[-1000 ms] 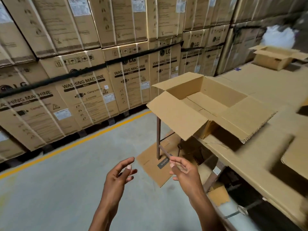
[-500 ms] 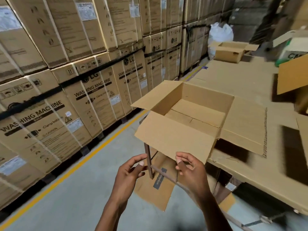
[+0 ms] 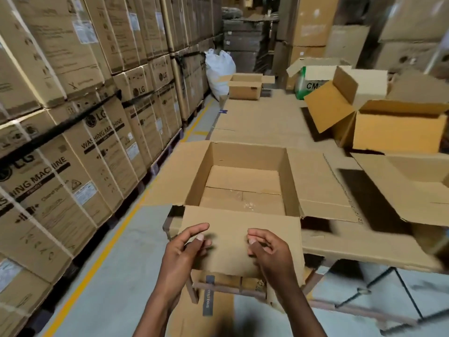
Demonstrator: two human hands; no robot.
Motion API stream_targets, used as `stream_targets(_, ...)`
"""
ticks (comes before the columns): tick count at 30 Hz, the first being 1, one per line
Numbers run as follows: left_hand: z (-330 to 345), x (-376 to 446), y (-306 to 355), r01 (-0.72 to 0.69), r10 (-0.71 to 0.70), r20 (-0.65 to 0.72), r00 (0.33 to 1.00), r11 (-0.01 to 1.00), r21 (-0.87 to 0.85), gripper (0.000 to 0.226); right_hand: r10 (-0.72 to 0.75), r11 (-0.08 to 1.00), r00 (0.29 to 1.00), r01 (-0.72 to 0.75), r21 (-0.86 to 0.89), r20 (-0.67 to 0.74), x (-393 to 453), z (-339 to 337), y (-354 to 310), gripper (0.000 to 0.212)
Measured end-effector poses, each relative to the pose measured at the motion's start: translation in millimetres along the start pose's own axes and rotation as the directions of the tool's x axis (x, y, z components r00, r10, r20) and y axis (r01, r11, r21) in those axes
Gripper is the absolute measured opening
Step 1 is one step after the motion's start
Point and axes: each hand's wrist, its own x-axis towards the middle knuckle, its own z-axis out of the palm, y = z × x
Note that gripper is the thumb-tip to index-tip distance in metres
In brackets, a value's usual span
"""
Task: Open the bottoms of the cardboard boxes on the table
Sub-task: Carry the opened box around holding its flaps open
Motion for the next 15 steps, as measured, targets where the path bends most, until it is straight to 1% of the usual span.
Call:
stream_targets(4,-30,36,-4,0.024,-0.025,0.125,0.992,1.0,0.01,0.027,0.018,1.0,0.993,-0.018,0.002,-0.117,1,25,-4,0.02)
stream_targets(10,-62,71,-2,0.048,-0.048,0.253,0.966,0.999,0.003,0.027,0.016,1.0,0.97,-0.014,0.007,-0.244,-4,50,-13,0.02)
stream_targets(13,-68,83,2,0.046,-0.044,0.294,0.955,0.999,0.001,0.026,0.033,0.999,0.958,-0.03,0.016,-0.285,-3,58,-14,0.019)
stream_targets(15,-68,88,4,0.041,-0.037,0.286,0.958,0.999,-0.01,0.025,0.046,0.999,0.957,-0.045,0.01,-0.286,0,61,-17,0.019)
